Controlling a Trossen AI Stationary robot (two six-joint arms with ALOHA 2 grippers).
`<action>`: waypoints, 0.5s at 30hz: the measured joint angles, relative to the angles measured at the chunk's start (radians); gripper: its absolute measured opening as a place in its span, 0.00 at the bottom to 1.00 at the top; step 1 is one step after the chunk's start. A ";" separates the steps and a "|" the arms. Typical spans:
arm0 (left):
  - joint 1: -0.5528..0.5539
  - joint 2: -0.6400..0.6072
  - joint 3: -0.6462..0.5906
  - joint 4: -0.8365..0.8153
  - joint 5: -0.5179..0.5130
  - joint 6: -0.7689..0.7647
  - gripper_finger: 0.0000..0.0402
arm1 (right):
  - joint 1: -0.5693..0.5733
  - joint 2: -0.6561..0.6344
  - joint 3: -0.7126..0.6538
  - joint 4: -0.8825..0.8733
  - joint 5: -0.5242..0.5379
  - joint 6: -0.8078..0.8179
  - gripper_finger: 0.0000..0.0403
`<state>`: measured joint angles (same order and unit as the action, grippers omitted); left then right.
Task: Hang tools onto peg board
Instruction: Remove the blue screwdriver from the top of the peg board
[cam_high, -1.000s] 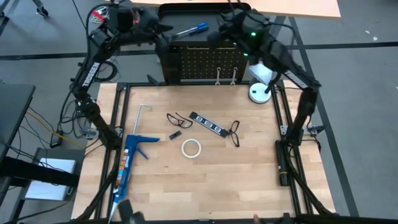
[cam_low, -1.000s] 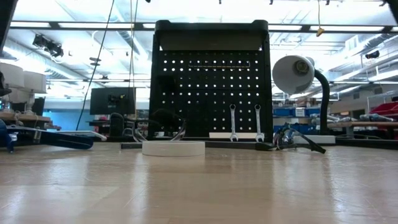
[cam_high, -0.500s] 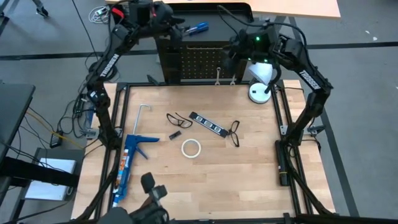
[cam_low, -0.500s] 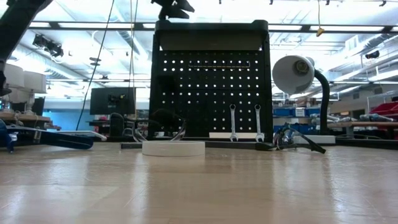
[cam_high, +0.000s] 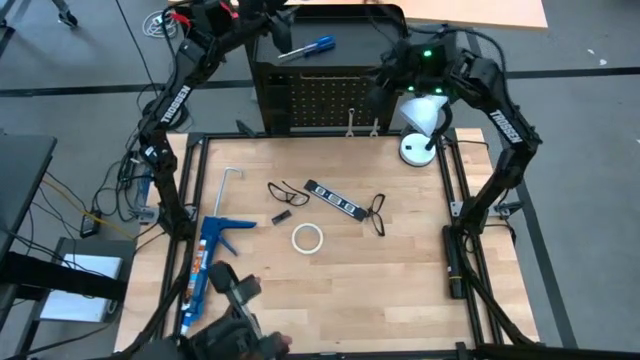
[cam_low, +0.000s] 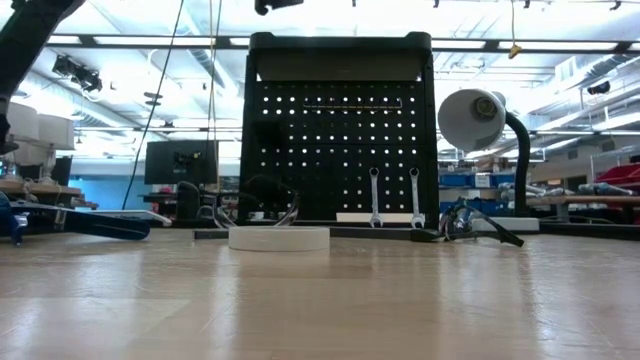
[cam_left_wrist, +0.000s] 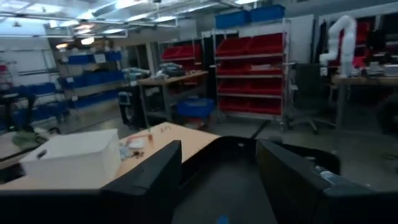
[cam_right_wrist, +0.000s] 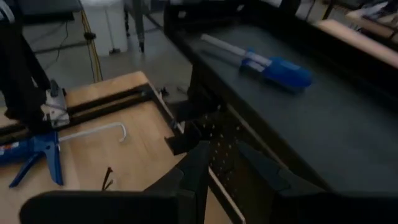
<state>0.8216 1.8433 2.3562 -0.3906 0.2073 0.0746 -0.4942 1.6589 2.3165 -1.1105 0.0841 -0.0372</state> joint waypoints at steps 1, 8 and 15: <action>0.009 0.003 0.001 -0.011 0.002 -0.002 0.53 | -0.005 -0.010 0.000 0.004 0.000 0.000 0.20; 0.043 0.030 -0.002 -0.230 0.055 0.013 0.49 | -0.022 -0.031 0.000 0.018 -0.001 0.011 0.20; 0.044 0.025 0.000 -0.360 0.056 0.138 0.41 | -0.023 -0.025 0.000 0.016 -0.011 0.047 0.20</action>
<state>0.8658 1.8686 2.3564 -0.7505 0.2632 0.2130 -0.5167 1.6341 2.3169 -1.0946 0.0734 0.0094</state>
